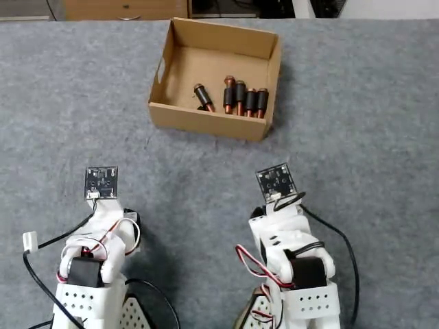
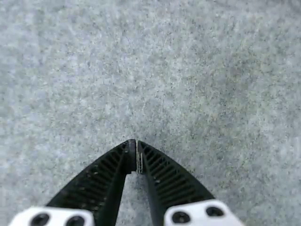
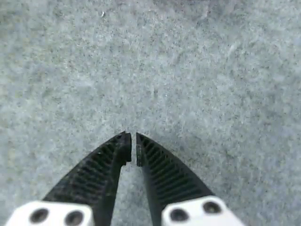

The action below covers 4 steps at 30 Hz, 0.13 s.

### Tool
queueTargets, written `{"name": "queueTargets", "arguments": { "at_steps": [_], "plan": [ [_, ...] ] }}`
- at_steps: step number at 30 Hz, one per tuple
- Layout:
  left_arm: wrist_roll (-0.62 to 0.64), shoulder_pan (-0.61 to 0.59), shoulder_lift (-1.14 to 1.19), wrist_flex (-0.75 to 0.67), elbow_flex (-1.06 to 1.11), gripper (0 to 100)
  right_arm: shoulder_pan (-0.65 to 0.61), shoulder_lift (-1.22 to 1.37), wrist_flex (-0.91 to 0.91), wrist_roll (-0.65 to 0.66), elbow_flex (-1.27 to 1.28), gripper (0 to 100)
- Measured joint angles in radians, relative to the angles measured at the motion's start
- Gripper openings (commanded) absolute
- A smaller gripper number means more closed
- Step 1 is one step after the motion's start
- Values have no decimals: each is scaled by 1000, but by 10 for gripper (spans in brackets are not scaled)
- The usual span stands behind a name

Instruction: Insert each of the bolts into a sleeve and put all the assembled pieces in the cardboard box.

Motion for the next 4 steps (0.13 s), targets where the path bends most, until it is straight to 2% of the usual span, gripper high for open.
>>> {"name": "queueTargets", "arguments": {
  "at_steps": [4],
  "plan": [
    [0, 0, 0, 0, 0, 19, 0, 0, 0, 0, 0, 2]
  ]
}}
